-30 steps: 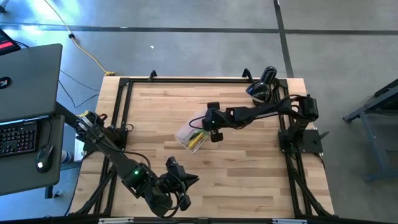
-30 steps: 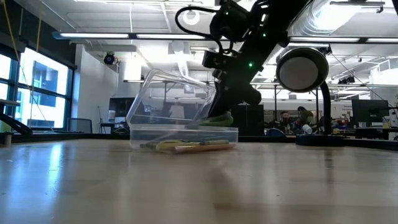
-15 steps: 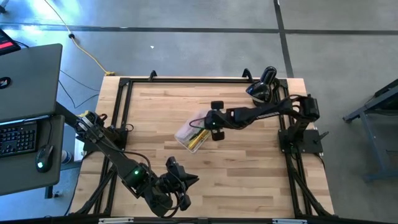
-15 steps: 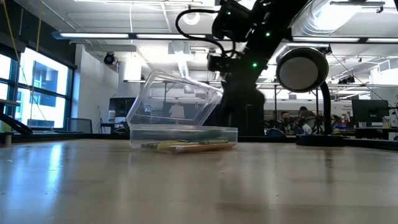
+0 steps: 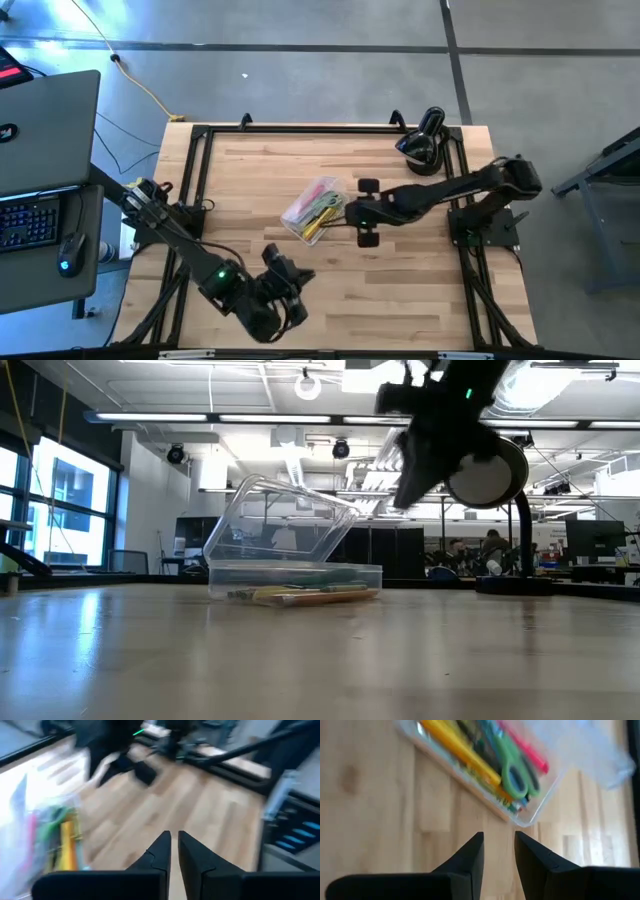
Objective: Pick & place school supplies into a supply box
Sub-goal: Close the supply box
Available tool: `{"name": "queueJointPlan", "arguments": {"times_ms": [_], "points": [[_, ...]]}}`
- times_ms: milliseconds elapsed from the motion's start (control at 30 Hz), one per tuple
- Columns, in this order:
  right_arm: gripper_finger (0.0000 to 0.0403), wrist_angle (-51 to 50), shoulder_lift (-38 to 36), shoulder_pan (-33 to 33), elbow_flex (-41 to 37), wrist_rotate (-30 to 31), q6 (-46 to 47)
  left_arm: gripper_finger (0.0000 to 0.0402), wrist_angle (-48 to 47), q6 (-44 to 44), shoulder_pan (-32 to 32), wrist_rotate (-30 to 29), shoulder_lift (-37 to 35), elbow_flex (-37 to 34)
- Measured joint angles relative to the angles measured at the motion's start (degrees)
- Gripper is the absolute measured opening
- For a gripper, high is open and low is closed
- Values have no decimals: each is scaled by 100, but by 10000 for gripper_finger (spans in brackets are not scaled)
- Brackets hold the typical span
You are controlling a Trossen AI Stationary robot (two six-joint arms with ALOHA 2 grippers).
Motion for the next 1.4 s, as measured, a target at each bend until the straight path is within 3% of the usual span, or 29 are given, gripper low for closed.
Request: {"name": "queueJointPlan", "arguments": {"times_ms": [233,467,700,867,967,1133,1400], "points": [[87,-350,-1300,635,0,205,872,12,-1338,-952,775,25,0,0],[87,-676,-2441,1497,0,792,1872,30,-1820,-691,2206,721,0,-20],[87,-1788,-2591,2464,-2,1596,3027,11,-631,-164,3474,1714,-4,-883],[87,-2484,-2439,3007,-4,2042,3868,34,1564,246,3662,2584,-2,-1928],[87,-2627,-2341,3211,-7,2263,4119,28,2543,299,3661,2867,-2,-2431],[87,-2597,-2215,3400,-7,2356,4177,10,2783,-37,3661,2904,-2,-2950],[87,-2584,-1995,3557,-7,2376,4321,34,3003,-338,3610,3147,223,-3280]]}}
